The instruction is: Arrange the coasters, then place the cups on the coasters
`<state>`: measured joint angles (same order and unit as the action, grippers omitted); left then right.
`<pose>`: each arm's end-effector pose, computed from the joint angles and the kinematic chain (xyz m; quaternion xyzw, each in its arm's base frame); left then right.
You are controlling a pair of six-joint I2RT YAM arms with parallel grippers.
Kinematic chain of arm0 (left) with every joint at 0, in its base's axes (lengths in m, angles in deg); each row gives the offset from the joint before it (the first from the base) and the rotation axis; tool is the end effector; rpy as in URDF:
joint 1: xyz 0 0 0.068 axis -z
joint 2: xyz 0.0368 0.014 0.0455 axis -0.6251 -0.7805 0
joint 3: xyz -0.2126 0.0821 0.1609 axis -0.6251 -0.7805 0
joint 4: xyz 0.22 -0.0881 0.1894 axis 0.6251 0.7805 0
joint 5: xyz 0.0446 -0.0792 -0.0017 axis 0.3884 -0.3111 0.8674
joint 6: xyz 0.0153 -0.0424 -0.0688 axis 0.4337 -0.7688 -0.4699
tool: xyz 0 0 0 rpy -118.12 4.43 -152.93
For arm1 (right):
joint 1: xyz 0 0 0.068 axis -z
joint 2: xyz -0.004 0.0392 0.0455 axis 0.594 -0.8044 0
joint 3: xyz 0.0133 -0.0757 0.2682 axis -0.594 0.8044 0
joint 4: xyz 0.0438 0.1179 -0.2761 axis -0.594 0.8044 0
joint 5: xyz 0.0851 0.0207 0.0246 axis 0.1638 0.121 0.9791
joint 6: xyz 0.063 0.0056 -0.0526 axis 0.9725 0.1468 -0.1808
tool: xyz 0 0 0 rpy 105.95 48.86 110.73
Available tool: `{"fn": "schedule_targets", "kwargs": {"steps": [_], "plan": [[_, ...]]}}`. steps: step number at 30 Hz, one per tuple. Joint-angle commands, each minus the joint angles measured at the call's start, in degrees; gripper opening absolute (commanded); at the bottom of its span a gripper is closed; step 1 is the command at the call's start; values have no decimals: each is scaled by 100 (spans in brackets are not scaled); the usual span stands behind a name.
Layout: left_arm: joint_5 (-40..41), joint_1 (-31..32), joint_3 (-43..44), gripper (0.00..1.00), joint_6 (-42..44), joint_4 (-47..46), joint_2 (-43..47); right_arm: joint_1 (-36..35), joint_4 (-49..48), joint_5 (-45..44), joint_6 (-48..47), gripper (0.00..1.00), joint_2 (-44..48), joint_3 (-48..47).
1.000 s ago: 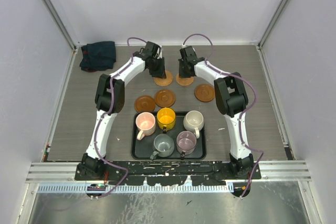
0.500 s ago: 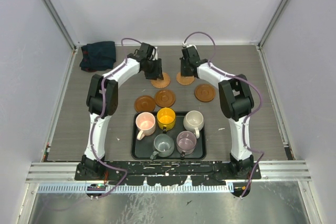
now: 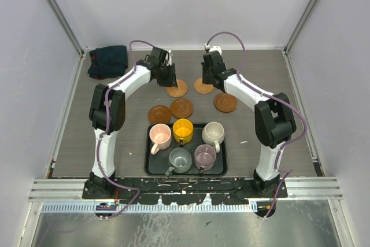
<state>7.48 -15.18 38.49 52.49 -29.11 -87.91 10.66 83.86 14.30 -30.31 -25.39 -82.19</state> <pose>0.5045 -0.2354 0.1768 0.0487 0.9346 -0.2192 0.2759 0.4616 0.2051 0.2173 -0.0339 0.8967 0.0541 0.4380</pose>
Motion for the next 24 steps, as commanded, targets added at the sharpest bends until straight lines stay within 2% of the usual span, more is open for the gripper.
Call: {"fn": "schedule_targets", "kwargs": {"steps": [1, 6, 13, 24], "plan": [[65, -22, -35, 33, 121, -146, 65, 20, -88, -541, 158, 1, 484, 494], [35, -21, 152, 33, 155, -105, -250, 20, -181, -725, 291, 1, 801, 1040], [44, -17, 1108, 35, 299, 539, -1087, 19, -220, -884, 417, 1, 937, 1417], [-104, -13, 1324, 36, 253, 566, -1409, 24, -206, -1007, 547, 1, 919, 1551]]}}
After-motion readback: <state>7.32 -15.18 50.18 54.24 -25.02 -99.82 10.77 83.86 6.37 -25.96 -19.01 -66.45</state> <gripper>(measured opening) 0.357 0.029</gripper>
